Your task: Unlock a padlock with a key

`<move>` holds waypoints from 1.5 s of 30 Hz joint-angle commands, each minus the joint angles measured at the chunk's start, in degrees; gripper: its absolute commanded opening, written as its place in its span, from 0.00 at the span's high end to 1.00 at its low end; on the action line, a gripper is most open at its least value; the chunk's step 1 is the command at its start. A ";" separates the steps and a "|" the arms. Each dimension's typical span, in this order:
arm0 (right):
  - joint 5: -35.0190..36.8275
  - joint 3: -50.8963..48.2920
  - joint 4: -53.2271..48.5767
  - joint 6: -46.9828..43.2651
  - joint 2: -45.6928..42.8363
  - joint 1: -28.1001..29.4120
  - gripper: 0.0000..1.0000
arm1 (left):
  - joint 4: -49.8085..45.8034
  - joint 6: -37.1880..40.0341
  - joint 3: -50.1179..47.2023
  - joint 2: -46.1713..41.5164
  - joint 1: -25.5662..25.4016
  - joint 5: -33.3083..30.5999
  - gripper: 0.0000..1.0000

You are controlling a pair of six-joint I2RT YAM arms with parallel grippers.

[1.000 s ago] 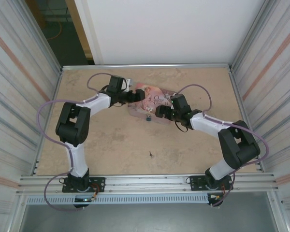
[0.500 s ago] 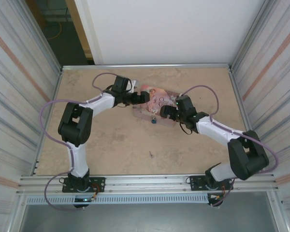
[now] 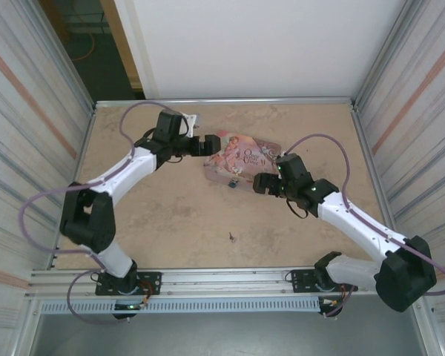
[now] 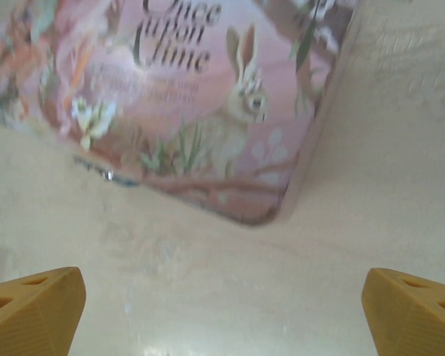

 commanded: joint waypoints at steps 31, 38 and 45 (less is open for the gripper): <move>-20.78 7.81 -9.14 5.06 21.71 19.06 0.49 | 7.91 -15.59 -47.03 -42.56 -1.35 -14.81 0.01; -22.51 7.79 -7.40 6.07 25.04 19.50 0.55 | 8.26 -15.45 -47.25 -42.44 -1.35 -15.13 0.01; -23.76 7.99 -6.87 6.05 27.80 19.68 0.62 | 9.83 -15.76 -48.17 -42.32 -1.35 -15.12 0.01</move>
